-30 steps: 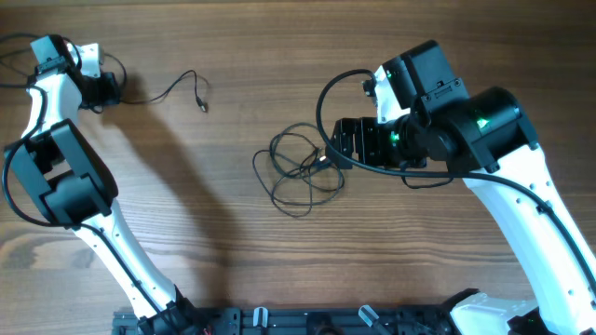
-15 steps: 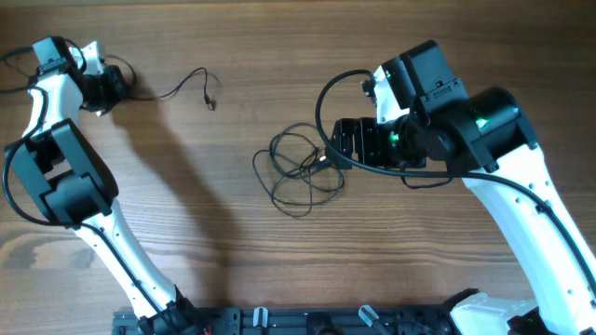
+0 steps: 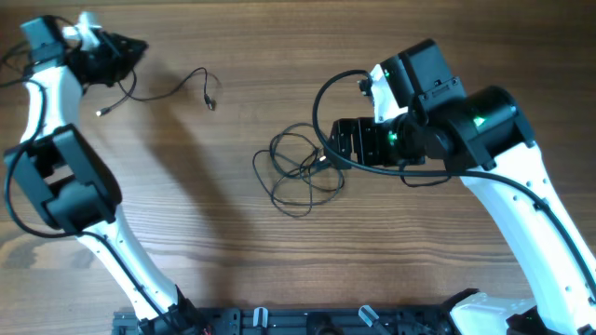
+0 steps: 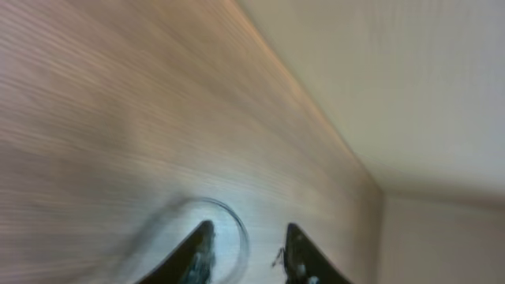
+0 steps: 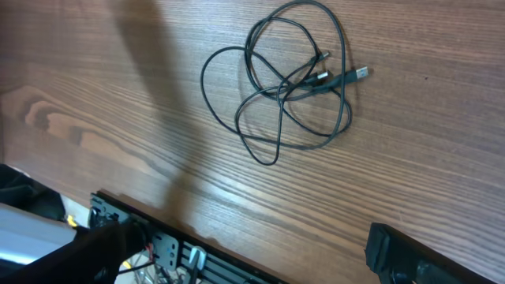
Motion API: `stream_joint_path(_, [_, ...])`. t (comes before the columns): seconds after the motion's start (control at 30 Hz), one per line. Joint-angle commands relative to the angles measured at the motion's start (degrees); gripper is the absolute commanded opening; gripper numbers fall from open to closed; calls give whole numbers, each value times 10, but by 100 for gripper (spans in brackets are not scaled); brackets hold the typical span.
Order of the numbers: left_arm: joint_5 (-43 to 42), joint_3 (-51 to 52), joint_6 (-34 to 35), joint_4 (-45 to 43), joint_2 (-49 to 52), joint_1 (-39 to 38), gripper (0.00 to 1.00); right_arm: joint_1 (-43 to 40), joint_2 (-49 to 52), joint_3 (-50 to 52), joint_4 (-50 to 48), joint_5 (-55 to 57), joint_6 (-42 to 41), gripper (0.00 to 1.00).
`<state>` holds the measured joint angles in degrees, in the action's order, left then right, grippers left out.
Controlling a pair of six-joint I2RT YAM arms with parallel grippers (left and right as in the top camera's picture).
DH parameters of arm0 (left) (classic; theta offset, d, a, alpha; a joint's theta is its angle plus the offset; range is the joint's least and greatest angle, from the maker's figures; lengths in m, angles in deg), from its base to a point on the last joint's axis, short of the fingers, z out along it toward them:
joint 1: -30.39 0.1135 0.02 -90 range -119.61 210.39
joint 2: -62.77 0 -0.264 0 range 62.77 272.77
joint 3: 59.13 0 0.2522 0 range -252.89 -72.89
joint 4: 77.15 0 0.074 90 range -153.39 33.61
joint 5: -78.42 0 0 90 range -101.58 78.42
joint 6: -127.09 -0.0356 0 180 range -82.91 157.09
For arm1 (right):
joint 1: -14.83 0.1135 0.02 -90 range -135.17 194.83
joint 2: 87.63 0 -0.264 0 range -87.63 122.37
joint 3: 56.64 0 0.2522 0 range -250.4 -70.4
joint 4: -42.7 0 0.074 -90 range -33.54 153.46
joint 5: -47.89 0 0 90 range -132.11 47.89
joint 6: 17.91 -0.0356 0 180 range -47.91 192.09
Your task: Untangle cables
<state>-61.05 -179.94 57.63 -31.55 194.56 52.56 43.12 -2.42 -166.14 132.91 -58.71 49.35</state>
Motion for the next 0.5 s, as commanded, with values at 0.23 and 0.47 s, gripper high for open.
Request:
stream_joint_path(0.23, [300,2,-34,134,-8,-182,69,2,38,-2,-3,-2,12,100])
stream_joint_path(0.47, [477,2,-34,132,-7,-210,69,2,38,-2,0,-2,17,100])
